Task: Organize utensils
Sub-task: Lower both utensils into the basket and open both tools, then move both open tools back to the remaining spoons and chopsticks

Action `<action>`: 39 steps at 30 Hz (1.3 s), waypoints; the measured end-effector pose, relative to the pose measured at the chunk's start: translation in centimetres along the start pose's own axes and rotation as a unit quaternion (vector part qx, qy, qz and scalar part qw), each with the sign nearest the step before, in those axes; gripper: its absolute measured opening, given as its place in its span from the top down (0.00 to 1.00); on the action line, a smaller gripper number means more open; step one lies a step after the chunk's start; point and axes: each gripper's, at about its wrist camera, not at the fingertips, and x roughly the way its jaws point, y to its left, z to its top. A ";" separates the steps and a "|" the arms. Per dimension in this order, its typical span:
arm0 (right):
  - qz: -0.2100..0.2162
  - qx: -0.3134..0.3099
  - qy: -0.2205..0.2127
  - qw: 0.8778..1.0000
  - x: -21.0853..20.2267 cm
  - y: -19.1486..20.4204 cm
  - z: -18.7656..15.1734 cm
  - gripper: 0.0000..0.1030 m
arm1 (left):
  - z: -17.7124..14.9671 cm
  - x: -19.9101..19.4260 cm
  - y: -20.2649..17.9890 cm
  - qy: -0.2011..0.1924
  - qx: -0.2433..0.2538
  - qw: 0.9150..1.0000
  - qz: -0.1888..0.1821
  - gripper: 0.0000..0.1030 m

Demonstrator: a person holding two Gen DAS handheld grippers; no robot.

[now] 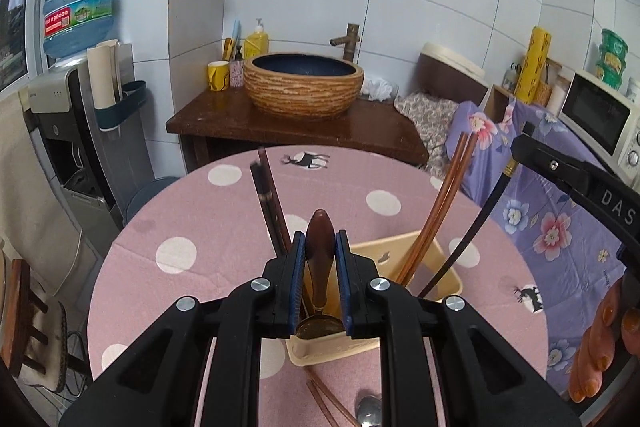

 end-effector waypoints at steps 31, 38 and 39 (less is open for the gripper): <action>0.026 -0.009 -0.026 0.999 -6.4 -0.8 -8.1 0.28 | -9.0 -6.8 1.2 -0.049 -0.023 0.998 -0.032 0.17; 0.039 -0.014 0.038 0.998 -5.4 -1.0 -13.9 0.28 | -13.3 -5.8 2.5 -0.013 -0.026 0.999 -0.014 0.16; 0.039 -0.015 0.044 0.998 -5.2 -1.0 -14.5 0.28 | -13.7 -5.8 2.7 -0.011 -0.026 1.000 -0.010 0.16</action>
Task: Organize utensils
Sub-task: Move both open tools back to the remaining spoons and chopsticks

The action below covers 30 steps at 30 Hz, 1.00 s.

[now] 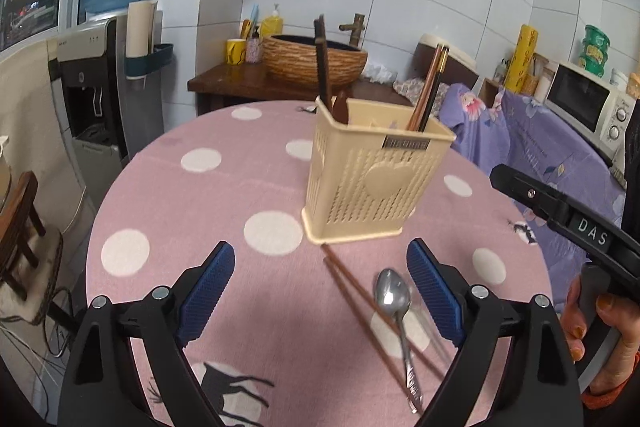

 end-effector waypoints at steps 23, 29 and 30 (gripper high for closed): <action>-0.015 -0.076 0.087 0.993 3.6 1.4 -8.4 0.38 | -7.5 2.9 3.5 0.090 -0.026 0.995 0.027 0.61; -0.013 -0.095 0.110 0.989 5.1 2.7 -8.9 0.44 | -7.9 3.0 3.2 0.095 -0.025 0.995 0.021 0.69; -0.012 -0.093 0.113 0.989 5.3 2.7 -8.9 0.47 | -7.9 2.9 3.3 0.095 -0.025 0.995 0.020 0.69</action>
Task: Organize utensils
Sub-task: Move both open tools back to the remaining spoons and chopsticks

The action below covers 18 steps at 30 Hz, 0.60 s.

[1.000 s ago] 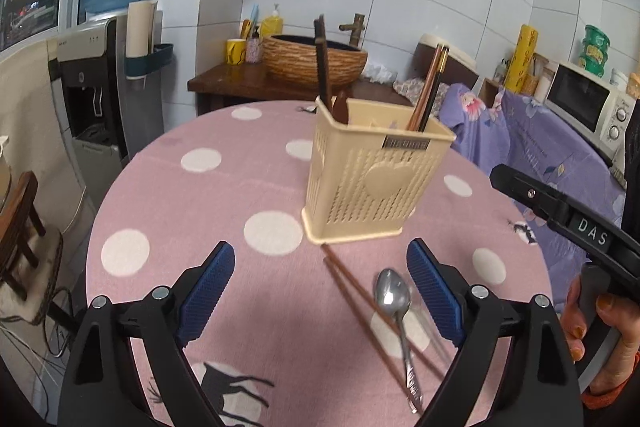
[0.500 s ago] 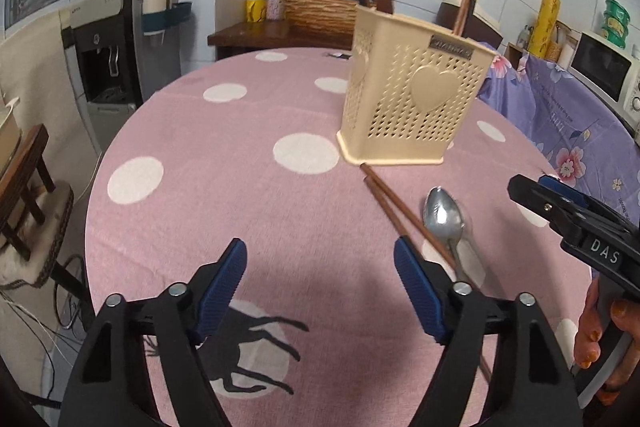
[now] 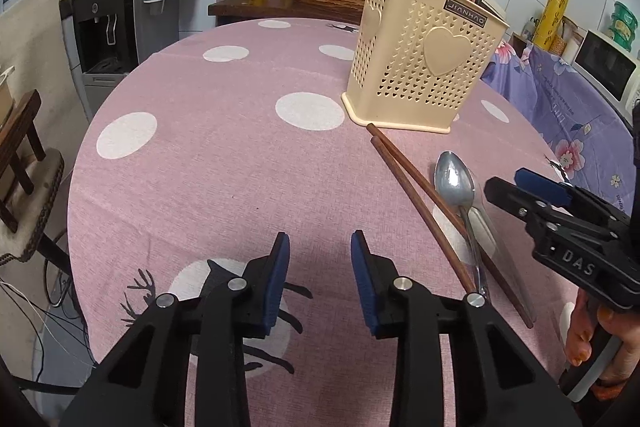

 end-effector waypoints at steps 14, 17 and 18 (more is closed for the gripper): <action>-0.010 0.012 0.035 0.999 0.9 -0.8 -0.9 0.53 | 0.0 -0.2 -0.2 -0.001 0.002 1.000 -0.004 0.70; -0.006 0.012 0.044 0.999 1.2 -0.8 -1.3 0.54 | 0.0 -0.1 -0.3 0.000 0.004 1.000 -0.006 0.70; -0.006 0.011 0.046 0.999 1.3 -0.8 -1.4 0.54 | 0.0 -0.1 -0.4 0.001 0.003 1.000 -0.005 0.70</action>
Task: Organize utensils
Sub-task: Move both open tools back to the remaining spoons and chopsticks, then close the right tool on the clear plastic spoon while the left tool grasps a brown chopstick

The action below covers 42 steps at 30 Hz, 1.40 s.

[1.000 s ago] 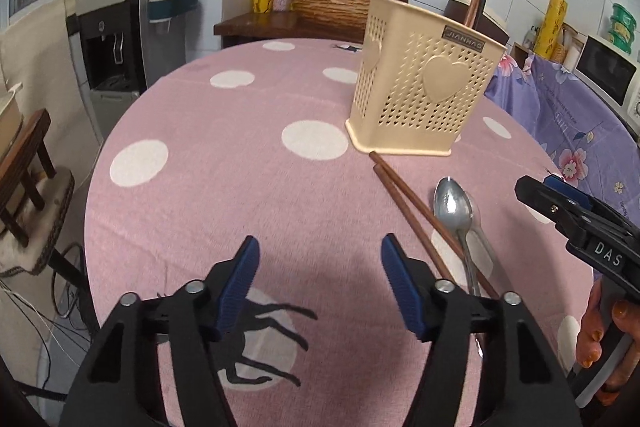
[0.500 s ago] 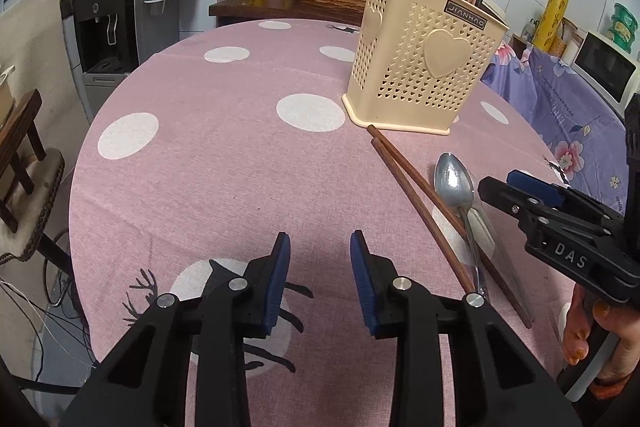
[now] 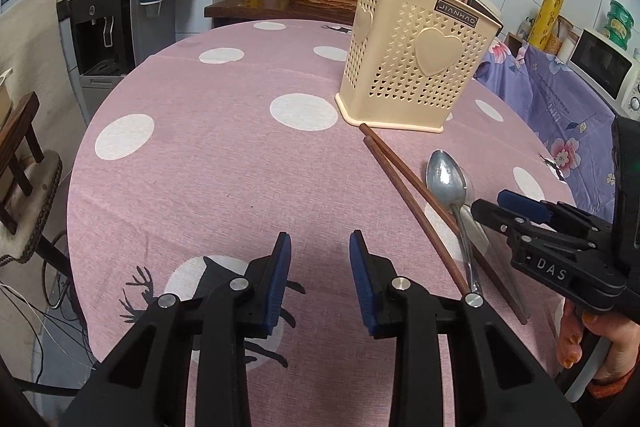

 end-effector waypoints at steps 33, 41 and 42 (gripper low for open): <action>-0.012 0.053 0.020 0.998 1.4 -3.6 0.6 0.62 | 0.1 0.6 -0.9 0.010 0.006 1.000 -0.007 0.70; -0.057 0.033 0.034 0.997 2.8 -2.2 2.1 0.62 | 0.6 0.7 -1.2 0.011 0.013 1.000 -0.006 0.70; -0.060 0.036 0.035 0.997 2.9 -2.3 2.3 0.62 | 0.7 0.8 -1.3 0.012 0.015 1.000 -0.006 0.70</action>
